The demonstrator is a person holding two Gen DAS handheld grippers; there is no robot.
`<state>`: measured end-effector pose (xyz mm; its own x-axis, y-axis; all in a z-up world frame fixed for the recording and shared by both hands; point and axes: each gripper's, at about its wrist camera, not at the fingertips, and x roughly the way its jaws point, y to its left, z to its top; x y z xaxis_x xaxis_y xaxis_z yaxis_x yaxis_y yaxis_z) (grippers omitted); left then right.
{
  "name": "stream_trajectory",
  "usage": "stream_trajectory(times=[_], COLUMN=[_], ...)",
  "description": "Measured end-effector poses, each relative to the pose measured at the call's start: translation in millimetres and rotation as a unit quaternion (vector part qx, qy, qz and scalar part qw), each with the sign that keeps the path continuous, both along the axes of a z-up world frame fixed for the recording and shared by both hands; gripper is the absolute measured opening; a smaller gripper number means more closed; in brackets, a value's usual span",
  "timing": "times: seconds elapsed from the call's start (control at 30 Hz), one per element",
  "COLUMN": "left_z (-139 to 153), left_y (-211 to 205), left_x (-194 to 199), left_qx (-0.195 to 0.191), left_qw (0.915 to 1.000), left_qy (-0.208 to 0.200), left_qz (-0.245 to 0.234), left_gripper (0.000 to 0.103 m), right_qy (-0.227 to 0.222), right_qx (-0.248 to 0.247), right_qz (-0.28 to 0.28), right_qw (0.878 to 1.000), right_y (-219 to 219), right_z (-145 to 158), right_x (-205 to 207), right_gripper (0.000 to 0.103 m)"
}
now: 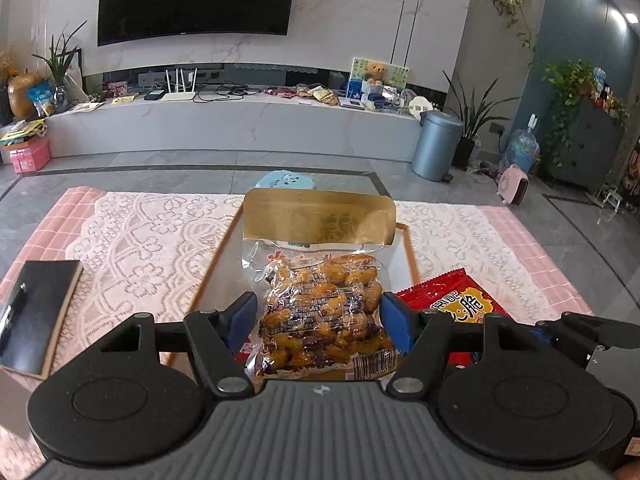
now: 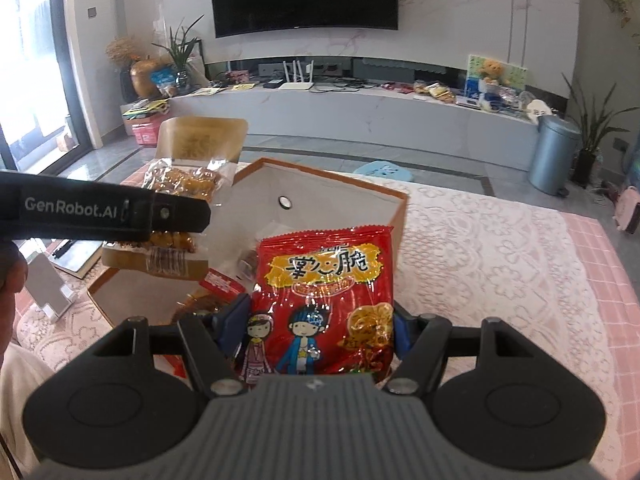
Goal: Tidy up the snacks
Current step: 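Carry the nut bag and red chip bag over the box, then open both tools to release the nut bag and chip bag into the box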
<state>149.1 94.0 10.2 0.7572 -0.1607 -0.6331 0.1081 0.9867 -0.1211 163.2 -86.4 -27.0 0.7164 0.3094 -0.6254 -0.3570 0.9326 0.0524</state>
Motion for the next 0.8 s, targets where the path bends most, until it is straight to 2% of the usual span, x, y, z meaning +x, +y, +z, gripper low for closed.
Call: stream_trajectory(times=[0.27,0.53,0.8], left_z=[-21.0,-52.7,-66.9], left_y=[10.6,17.2,13.0], left_x=[31.4,56.2,64.4], left_qx=[0.036,0.060,0.090], left_qw=[0.9974,0.9879,0.9810], left_qy=[0.058,0.134,0.159], left_qz=[-0.023,-0.049,-0.065], left_gripper=[0.077,0.077,0.077], right_qy=[0.009,0.035,0.061], right_qx=[-0.042,-0.090,-0.122], right_qz=[0.053,0.113,0.162], right_qw=[0.998,0.989,0.977], right_y=[34.7,61.9,74.9], right_z=[-8.3,-26.5,-49.4], right_x=[29.3,64.7,84.3], right_gripper=[0.067,0.067,0.067])
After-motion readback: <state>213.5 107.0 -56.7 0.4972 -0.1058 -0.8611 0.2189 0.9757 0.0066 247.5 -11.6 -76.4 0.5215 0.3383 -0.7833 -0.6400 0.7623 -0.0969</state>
